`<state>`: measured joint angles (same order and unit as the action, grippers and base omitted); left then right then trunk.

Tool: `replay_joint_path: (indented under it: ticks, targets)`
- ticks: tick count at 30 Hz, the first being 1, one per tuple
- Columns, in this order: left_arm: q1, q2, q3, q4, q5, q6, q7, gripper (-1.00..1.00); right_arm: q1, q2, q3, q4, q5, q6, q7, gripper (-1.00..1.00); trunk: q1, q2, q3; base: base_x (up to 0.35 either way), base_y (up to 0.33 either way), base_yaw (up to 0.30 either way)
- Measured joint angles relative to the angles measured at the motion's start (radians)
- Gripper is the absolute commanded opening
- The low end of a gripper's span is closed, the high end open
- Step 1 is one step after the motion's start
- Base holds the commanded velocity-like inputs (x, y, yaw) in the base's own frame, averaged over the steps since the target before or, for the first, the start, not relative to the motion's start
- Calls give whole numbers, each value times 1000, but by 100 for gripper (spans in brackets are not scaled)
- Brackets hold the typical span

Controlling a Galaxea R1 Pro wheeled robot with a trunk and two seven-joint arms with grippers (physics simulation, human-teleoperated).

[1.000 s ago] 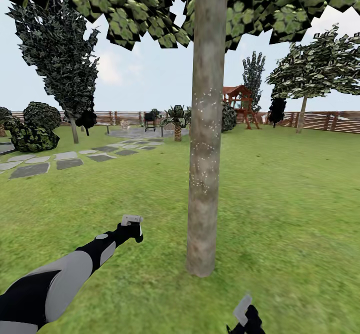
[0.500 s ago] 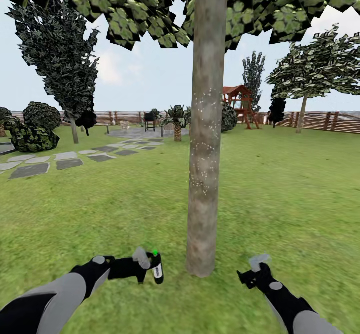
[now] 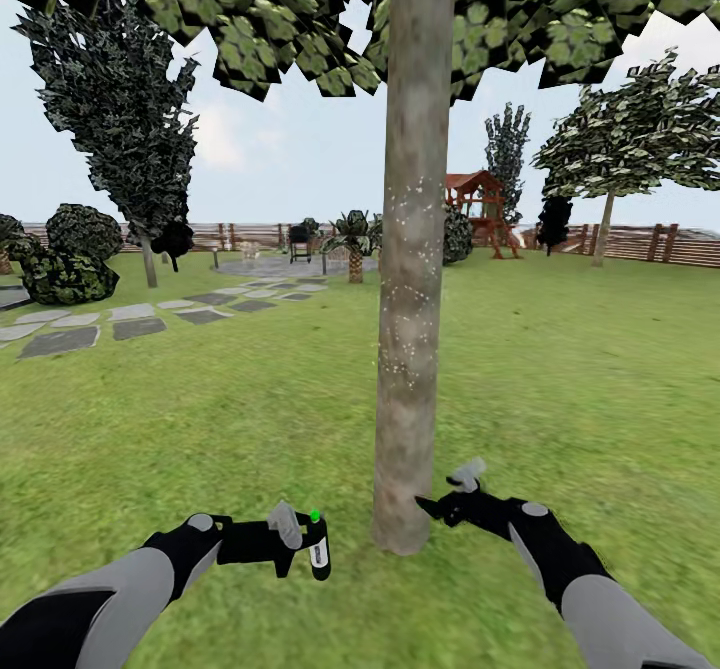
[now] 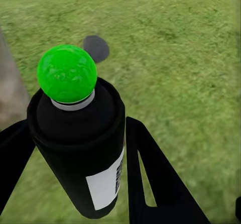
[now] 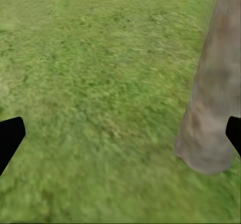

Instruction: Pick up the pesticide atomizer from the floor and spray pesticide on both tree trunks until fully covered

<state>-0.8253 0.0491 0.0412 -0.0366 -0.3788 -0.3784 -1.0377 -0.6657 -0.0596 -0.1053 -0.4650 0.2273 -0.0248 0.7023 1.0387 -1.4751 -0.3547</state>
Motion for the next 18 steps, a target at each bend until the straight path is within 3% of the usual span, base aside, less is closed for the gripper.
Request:
replay_joint_path:
  ticks: [3, 5, 6, 9, 18]
  targets:
    - [0, -2, -2, 0, 1, 1, -1, -100, 0, 40, 3, -4, 0, 0, 79, 100, 0, 0, 0, 0, 0, 0]
    - [0, -25, 0, 0, 1, 1, -1, -100, 0, 84, 7, -4, -1, -4, 111, 100, 0, 0, 0, 0, 0, 0]
    - [0, -32, 0, 0, 1, 1, -1, -100, 0, 92, 8, -4, 0, -13, 120, 100, 0, 0, 0, 0, 0, 0]
    - [0, -44, -1, 0, 1, 1, -1, -100, 1, 103, 9, -3, 0, -85, 176, 100, 0, 0, 0, 0, 0, 0]
    - [0, -73, -1, 1, 0, 3, 0, -100, 2, 109, 9, -3, 1, -107, 198, 100, 0, 0, 0, 0, 0, 0]
